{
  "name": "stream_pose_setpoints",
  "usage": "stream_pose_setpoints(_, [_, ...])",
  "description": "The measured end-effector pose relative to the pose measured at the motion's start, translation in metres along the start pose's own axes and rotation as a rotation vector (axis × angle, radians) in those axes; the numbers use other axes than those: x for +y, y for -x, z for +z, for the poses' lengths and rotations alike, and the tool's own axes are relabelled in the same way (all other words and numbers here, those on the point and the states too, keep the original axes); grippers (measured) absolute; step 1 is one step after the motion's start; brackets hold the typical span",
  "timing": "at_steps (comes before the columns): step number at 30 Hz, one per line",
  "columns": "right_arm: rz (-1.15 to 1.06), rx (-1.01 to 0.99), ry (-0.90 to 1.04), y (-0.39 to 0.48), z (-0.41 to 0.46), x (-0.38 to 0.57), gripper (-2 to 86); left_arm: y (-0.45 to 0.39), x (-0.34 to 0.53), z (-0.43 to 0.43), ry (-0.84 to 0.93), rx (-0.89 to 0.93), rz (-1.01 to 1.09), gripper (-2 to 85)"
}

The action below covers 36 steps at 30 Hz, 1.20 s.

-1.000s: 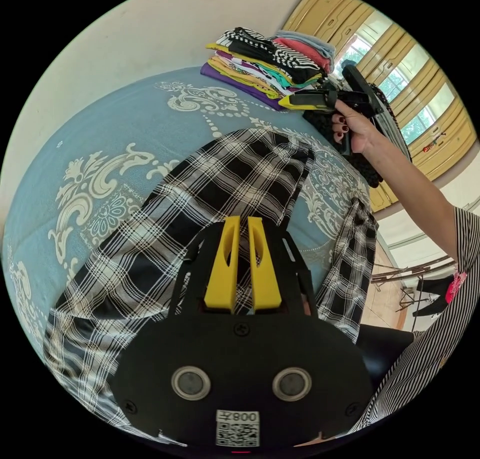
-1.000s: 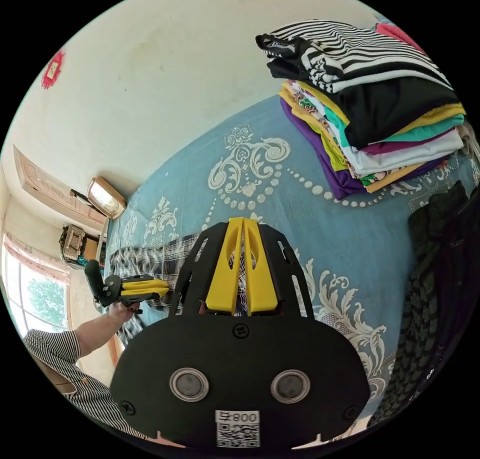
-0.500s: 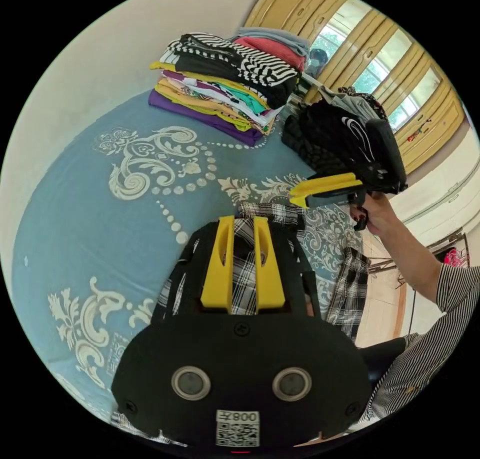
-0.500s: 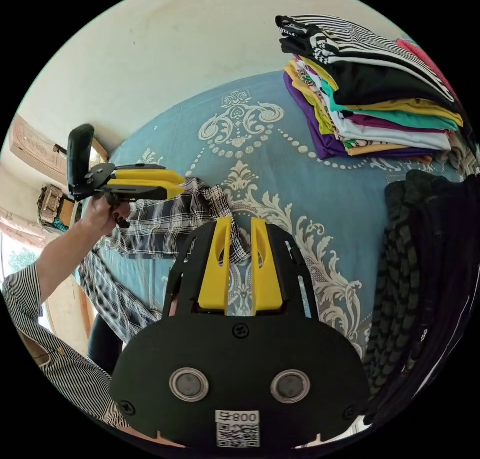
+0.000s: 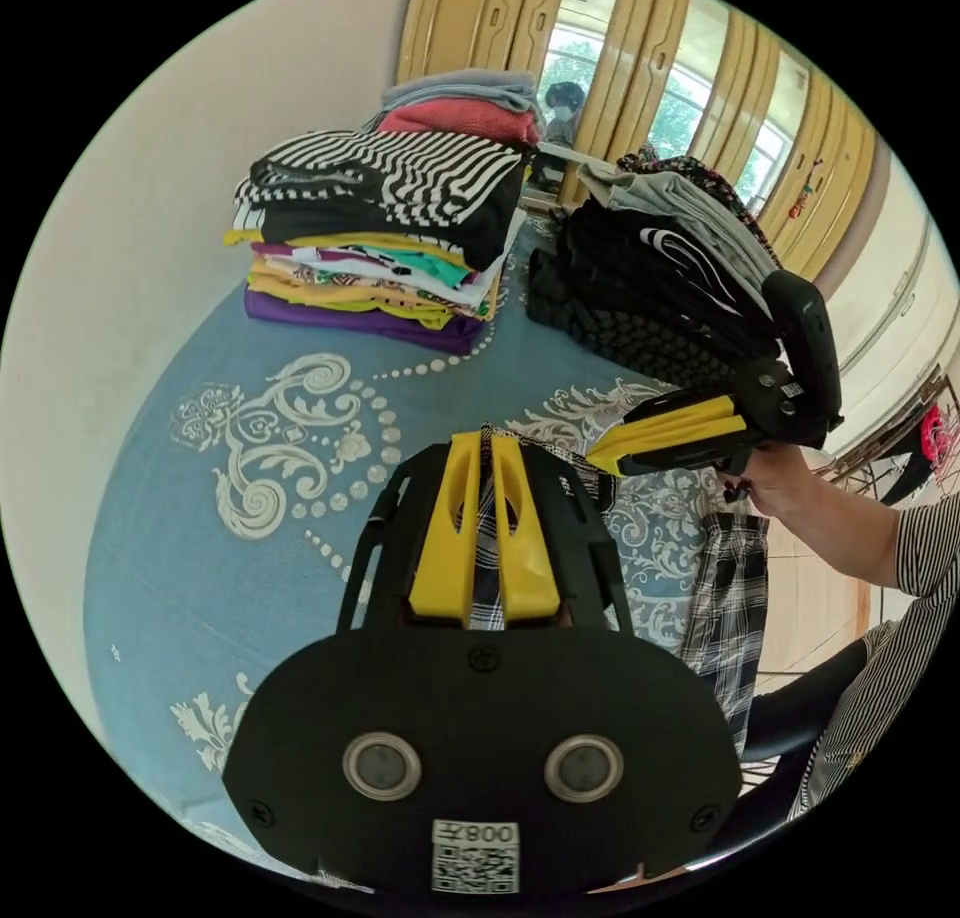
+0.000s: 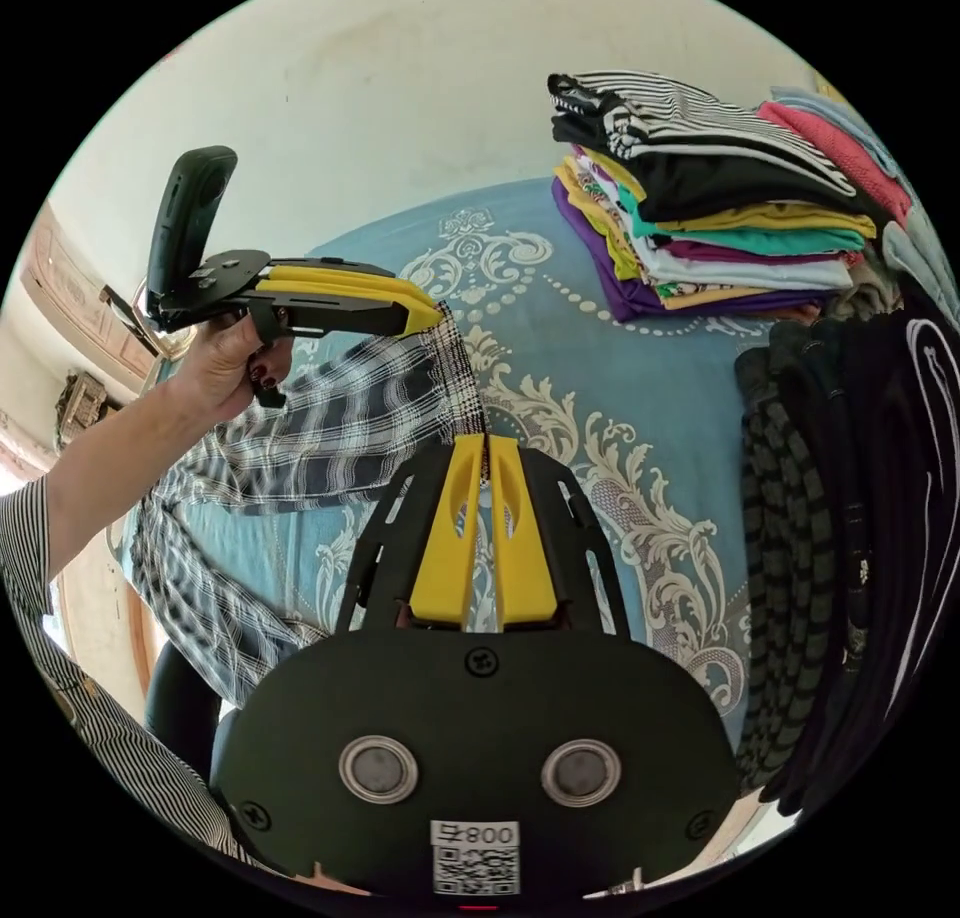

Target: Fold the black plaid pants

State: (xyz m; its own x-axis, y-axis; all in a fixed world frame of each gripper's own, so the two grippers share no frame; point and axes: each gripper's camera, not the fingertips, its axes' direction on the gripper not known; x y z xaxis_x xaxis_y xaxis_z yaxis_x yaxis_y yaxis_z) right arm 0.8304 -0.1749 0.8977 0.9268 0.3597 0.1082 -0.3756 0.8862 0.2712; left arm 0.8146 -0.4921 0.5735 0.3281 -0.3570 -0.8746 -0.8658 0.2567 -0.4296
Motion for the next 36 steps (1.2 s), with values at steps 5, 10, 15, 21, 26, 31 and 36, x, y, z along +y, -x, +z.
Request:
stream_pose_setpoints(5, [0.026,0.052,0.001,0.01,-0.003,-0.001,0.7,-0.008,0.0,0.013,0.071,-0.1,0.031,1.7])
stream_pose_setpoints(10, [0.048,0.096,0.142,0.017,0.023,-0.004,0.6,0.016,0.036,0.032,0.128,0.014,-0.169,1.2])
stream_pose_setpoints(15, [0.082,0.068,0.112,0.024,0.014,-0.003,0.5,0.049,0.102,-0.019,-0.127,0.186,-0.373,1.1])
stream_pose_setpoints(21, [0.114,0.047,-0.054,0.035,-0.025,0.012,0.8,0.049,0.282,-0.128,-0.275,0.093,-0.52,1.8])
stream_pose_setpoints(26, [-0.13,-0.261,-0.07,0.112,-0.034,0.004,2.3,-0.001,0.425,-0.166,0.009,-0.096,-0.703,3.6])
stream_pose_setpoints(31, [-0.485,-0.312,0.132,0.242,0.01,-0.011,4.7,-0.016,0.476,-0.173,0.032,-0.165,-0.758,3.9])
stream_pose_setpoints(36, [-0.616,-0.204,0.331,0.309,0.056,-0.015,3.0,-0.016,0.51,-0.155,0.149,-0.211,-0.767,1.6])
